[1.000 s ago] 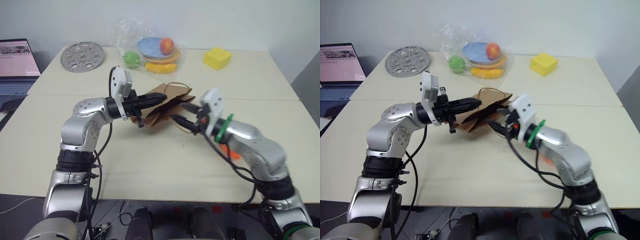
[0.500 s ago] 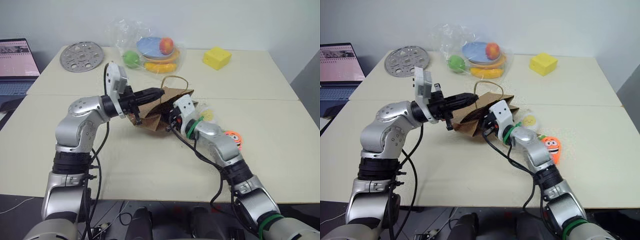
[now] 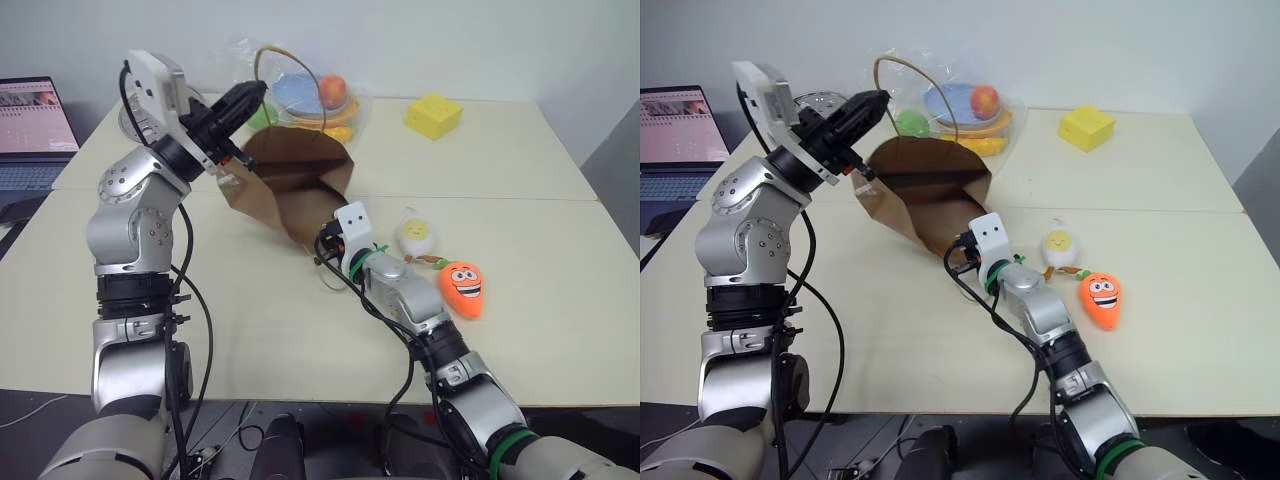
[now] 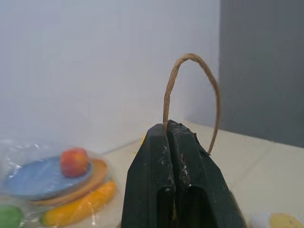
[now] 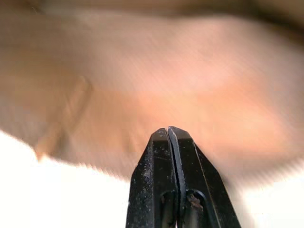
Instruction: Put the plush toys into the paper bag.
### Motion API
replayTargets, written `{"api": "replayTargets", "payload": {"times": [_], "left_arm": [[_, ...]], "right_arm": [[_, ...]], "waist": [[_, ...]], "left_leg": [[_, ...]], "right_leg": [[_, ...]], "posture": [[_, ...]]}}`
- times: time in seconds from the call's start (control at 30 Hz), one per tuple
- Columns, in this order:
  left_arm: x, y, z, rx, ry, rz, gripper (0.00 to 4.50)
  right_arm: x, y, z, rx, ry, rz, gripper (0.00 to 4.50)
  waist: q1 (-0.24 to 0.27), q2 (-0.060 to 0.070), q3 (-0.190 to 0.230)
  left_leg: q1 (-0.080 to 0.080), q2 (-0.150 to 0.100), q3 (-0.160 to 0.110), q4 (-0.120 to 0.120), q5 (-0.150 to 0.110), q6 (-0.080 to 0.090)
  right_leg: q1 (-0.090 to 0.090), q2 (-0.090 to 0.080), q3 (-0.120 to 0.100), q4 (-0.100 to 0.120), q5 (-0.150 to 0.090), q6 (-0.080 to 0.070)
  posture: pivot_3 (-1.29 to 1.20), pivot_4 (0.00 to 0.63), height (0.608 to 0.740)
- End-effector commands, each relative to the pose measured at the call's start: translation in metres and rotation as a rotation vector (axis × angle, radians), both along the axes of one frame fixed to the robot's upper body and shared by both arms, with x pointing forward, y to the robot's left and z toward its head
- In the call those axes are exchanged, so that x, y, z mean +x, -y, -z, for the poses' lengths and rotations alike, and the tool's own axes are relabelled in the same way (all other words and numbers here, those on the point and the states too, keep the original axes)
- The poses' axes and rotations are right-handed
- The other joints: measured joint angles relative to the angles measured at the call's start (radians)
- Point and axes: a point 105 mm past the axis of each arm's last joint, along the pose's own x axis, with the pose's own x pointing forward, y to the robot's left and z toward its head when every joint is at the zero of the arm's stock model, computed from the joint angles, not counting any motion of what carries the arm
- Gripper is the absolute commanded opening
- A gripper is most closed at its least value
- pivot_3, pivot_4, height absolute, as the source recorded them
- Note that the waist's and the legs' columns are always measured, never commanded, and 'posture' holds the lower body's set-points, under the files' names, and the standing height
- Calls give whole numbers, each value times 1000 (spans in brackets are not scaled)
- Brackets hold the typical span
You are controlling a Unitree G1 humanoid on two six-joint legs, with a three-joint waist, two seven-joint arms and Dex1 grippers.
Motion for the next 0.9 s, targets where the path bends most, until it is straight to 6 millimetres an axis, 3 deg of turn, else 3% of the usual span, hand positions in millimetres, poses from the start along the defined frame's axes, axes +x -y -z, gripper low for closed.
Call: {"api": "replayTargets", "payload": {"times": [0.03,0.13,0.27,0.5,0.63,0.77,0.9], "left_arm": [[-15,-6,-31,-40,131,-29,0],[-15,-6,-29,-51,121,-32,0],[-17,2,-12,-4,71,20,0],[-27,27,34,64,-42,118,0],[-29,30,36,57,-48,129,0],[-36,42,31,30,-60,195,0],[-51,54,32,30,-111,312,0]], "right_arm": [[9,7,-9,34,20,64,14],[11,8,-8,44,-1,72,14],[11,6,-15,48,26,48,14],[2,10,-50,82,121,-24,14],[-4,13,-58,78,133,-39,14],[-24,14,-74,73,157,-126,14],[-33,14,-73,39,128,-177,14]], "waist": [[0,0,0],[0,0,0],[-3,0,0],[-5,0,0],[-2,0,0],[1,0,0],[-1,0,0]], "left_leg": [[0,0,0,0,0,0],[0,0,0,0,0,0],[0,0,0,0,0,0],[0,0,0,-1,0,0],[0,0,0,0,0,0],[0,0,0,0,0,0],[0,0,0,0,0,0]], "right_leg": [[0,0,0,0,0,0],[0,0,0,0,0,0],[0,0,0,0,0,0],[0,0,0,0,0,0],[0,0,0,0,0,0],[0,0,0,0,0,0],[0,0,0,0,0,0]], "posture": [[0,150,740],[0,150,740],[0,150,740],[0,150,740],[0,150,740],[0,150,740],[0,150,740]]}}
